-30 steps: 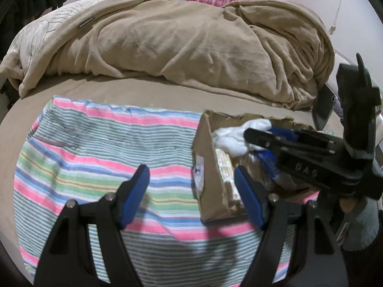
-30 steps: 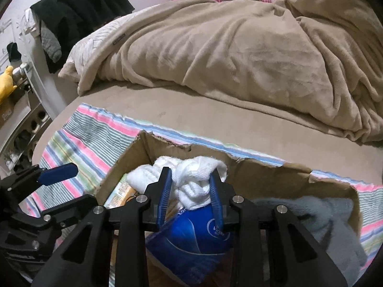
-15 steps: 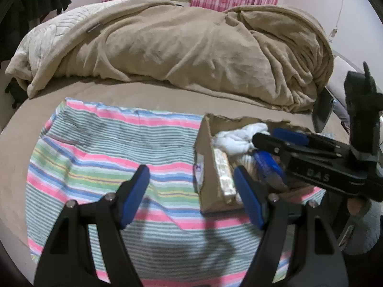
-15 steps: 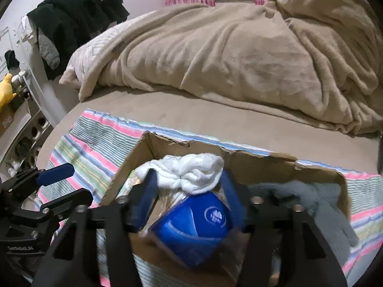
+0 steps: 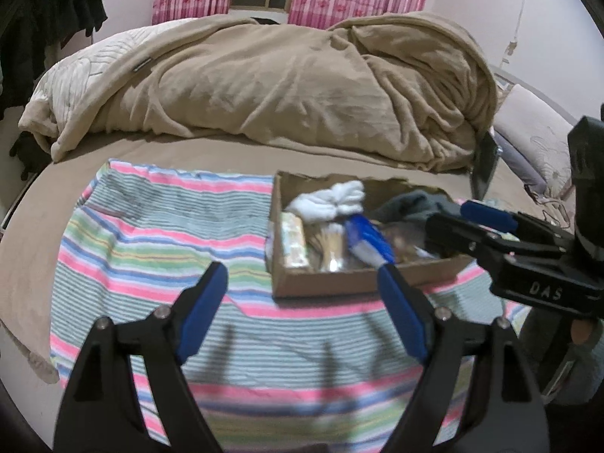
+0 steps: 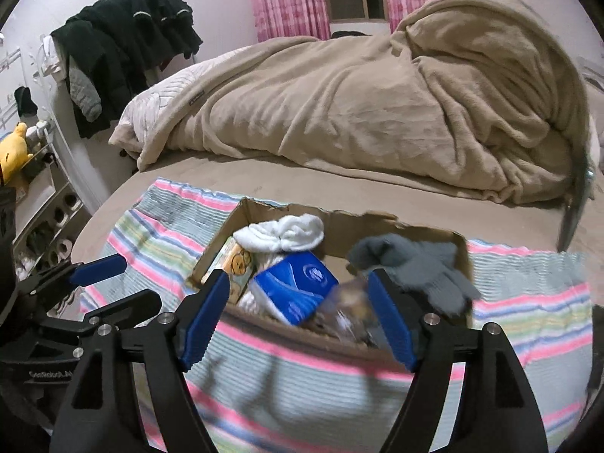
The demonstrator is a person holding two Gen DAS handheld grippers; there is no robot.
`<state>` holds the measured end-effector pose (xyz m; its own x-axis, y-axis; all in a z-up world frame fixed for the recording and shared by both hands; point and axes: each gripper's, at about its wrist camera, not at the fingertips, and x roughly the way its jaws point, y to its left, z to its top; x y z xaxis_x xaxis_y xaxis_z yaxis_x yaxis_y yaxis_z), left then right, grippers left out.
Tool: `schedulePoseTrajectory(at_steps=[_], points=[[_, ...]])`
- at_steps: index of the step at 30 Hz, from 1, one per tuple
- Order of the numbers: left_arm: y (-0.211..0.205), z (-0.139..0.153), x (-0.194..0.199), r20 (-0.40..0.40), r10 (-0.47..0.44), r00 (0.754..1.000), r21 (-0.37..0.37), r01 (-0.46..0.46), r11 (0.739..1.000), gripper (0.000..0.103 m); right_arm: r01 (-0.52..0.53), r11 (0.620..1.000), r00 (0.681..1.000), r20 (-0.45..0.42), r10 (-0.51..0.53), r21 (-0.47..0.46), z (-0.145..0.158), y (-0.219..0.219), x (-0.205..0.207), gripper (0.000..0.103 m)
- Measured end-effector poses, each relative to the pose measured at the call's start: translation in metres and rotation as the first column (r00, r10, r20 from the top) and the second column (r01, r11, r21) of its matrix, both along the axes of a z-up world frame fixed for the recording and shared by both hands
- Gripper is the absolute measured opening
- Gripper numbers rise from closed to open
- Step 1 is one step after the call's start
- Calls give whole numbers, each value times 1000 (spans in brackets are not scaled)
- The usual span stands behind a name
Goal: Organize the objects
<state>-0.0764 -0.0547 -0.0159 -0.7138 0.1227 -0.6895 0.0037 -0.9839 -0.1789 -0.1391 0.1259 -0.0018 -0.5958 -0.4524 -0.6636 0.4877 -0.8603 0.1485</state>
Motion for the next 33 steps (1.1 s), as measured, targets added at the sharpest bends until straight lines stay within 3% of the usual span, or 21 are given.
schedulePoseTrajectory(at_steps=[10,27,33], points=[[20,5,35,-5,-14,1000,1,14,1000,83,66,998,998,-9,-66,-1,1,36,45,79],[55,-5,98,-14,-43,999,-58,42,997,83,132,991,991,-38,-132,1,-2,76,127,79],[59,-8,121,-37,-14,999,-95,10,995,83,146,989,988,-54,-146,-4,-7,80,152,79]])
